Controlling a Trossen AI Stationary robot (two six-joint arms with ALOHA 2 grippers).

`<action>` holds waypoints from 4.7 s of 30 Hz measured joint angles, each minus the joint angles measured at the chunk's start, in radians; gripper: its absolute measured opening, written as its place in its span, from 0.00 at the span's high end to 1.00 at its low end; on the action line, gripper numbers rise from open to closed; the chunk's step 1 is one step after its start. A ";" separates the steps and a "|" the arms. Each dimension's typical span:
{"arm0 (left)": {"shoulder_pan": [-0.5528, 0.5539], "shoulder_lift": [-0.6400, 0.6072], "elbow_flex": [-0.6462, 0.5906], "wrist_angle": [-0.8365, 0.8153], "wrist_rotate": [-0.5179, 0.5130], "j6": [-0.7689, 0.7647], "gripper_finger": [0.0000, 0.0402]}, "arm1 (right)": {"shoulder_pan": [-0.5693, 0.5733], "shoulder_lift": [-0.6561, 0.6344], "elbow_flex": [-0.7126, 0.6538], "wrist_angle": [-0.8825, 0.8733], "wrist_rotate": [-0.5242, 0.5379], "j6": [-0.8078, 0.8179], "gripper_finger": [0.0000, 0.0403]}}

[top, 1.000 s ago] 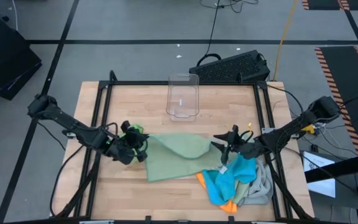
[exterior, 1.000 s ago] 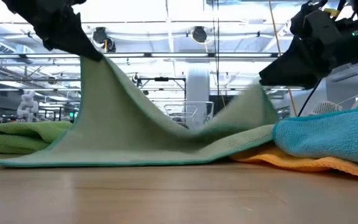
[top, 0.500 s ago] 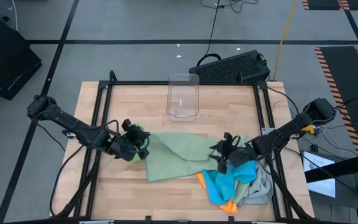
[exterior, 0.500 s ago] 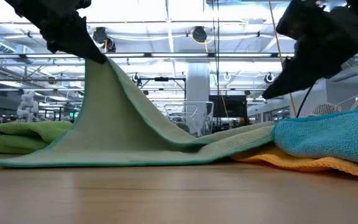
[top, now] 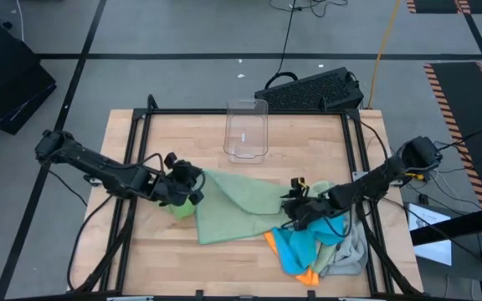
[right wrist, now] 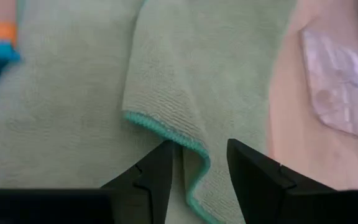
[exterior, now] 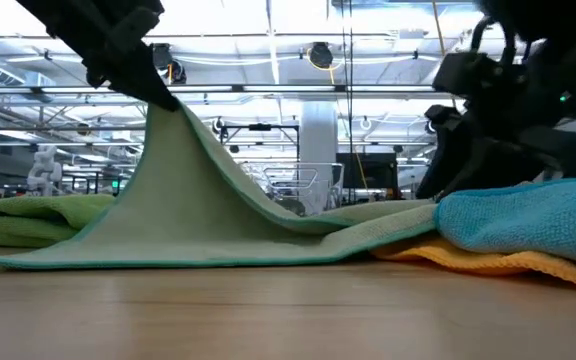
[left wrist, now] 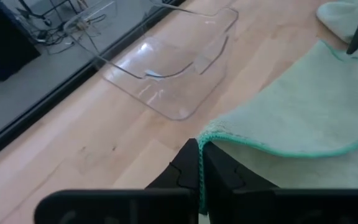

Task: Fold microfiber towels
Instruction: Fold the left light green towel

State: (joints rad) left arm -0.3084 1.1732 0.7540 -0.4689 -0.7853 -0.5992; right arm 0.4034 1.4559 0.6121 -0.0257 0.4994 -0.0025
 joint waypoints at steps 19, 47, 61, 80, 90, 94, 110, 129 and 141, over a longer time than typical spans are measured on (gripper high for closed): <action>0.136 0.000 0.000 -0.006 0.107 0.044 0.96 | -0.317 -0.117 -0.001 0.027 -0.055 -0.042 0.99; 0.183 0.000 0.000 0.002 0.151 -0.030 0.99 | -0.283 -0.235 -0.001 -0.226 -0.436 0.207 0.74; 0.198 0.001 0.000 0.004 0.149 -0.012 0.99 | -0.277 -0.169 -0.081 -0.048 -0.553 0.429 0.70; 0.196 0.001 0.000 0.018 0.170 -0.012 0.96 | -0.286 0.003 -0.086 0.308 -0.470 0.320 0.78; 0.151 0.001 0.000 0.017 0.214 -0.010 0.95 | -0.296 -0.100 -0.087 0.307 -0.493 0.354 0.97; 0.110 0.001 0.000 0.021 0.241 0.000 0.94 | -0.305 -0.157 -0.087 0.297 -0.550 0.403 0.99; -0.144 0.038 0.000 0.182 0.204 0.081 0.94 | -0.306 -0.449 -0.087 -0.027 -0.712 0.469 0.99; -0.304 0.261 0.000 0.256 0.240 0.037 0.94 | -0.299 -0.417 -0.086 -0.026 -0.810 0.564 0.98; -0.388 0.303 0.001 0.254 0.264 0.010 0.94 | -0.293 -0.430 -0.086 0.041 -0.816 0.582 0.97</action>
State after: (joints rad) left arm -0.6964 1.4762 0.7551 -0.2150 -0.5209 -0.5888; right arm 0.1107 1.0254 0.5262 0.0155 -0.3162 0.5792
